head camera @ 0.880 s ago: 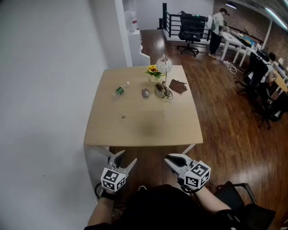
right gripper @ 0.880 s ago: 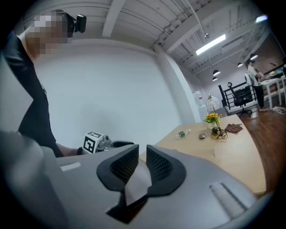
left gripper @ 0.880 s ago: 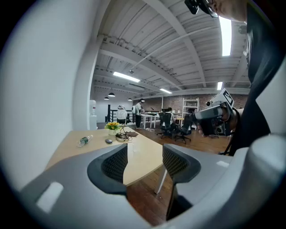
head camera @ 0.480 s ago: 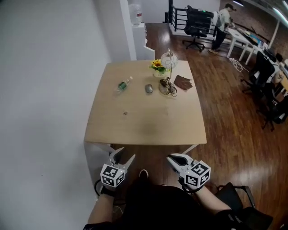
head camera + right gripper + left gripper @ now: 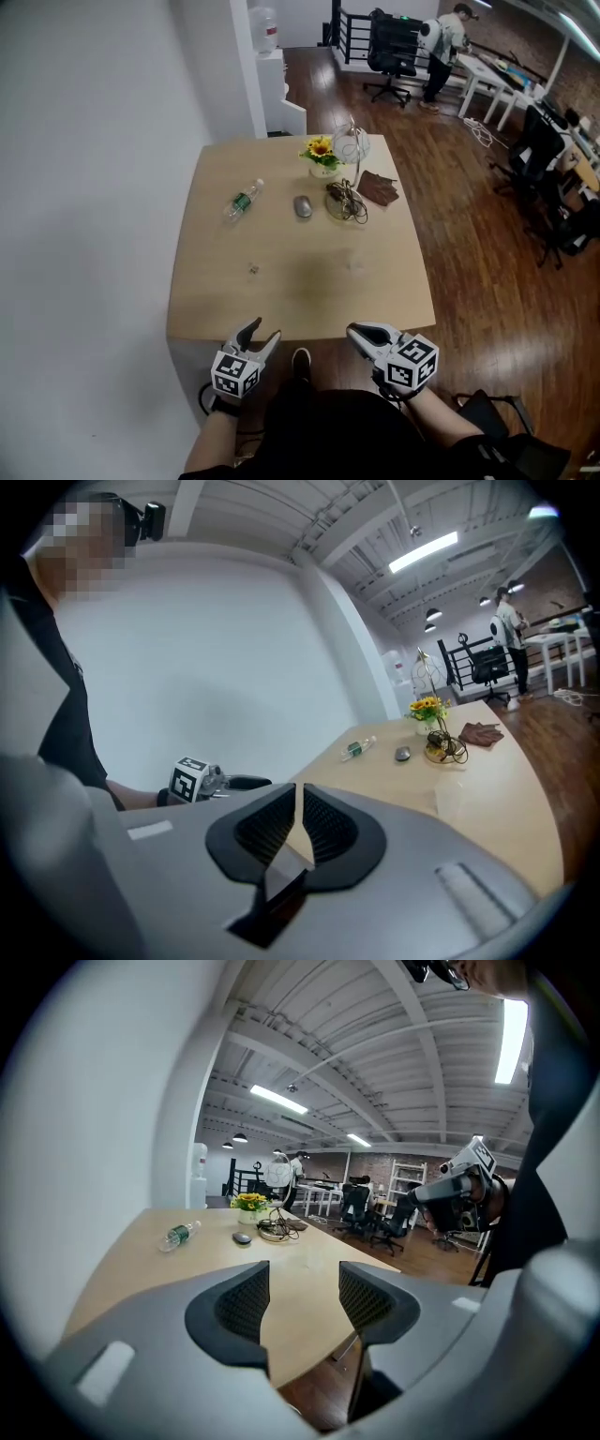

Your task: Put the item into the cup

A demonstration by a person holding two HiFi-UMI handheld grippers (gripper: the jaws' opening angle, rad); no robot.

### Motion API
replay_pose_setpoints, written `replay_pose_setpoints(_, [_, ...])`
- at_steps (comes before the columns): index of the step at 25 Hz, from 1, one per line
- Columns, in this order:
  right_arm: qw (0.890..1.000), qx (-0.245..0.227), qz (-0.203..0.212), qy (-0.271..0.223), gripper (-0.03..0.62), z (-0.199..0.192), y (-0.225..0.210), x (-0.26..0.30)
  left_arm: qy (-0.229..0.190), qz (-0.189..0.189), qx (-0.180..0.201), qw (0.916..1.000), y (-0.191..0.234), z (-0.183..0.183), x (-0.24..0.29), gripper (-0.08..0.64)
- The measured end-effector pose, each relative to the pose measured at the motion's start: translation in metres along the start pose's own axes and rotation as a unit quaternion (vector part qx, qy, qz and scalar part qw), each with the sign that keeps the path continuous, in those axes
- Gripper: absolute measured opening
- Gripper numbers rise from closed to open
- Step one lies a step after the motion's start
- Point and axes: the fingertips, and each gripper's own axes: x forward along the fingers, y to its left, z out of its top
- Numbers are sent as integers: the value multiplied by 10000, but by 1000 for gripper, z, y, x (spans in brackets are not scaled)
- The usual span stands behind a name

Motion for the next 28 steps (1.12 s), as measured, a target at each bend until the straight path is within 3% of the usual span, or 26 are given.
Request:
replay_pose_setpoints(6, [9993, 279, -221, -105, 34, 41, -36, 62, 233, -330, 178, 9990, 67, 11, 52, 229])
replay_pose_setpoints(13, [9964, 431, -638, -368, 8, 65, -65, 103, 395, -555, 283, 9973, 115, 21, 87, 229])
replay_pose_setpoints(19, [9973, 292, -654, -145, 8, 64, -84, 124, 397, -311, 146, 9986, 150, 24, 102, 192])
replay_pose_setpoints(25, [9983, 258, -514, 16, 8, 68, -97, 140, 451, 72, -42, 9989, 183, 19, 112, 53])
replay_pose_setpoints(28, [9989, 191, -419, 102, 8, 70, -98, 147, 634, 299, -151, 9974, 203, 9, 118, 37])
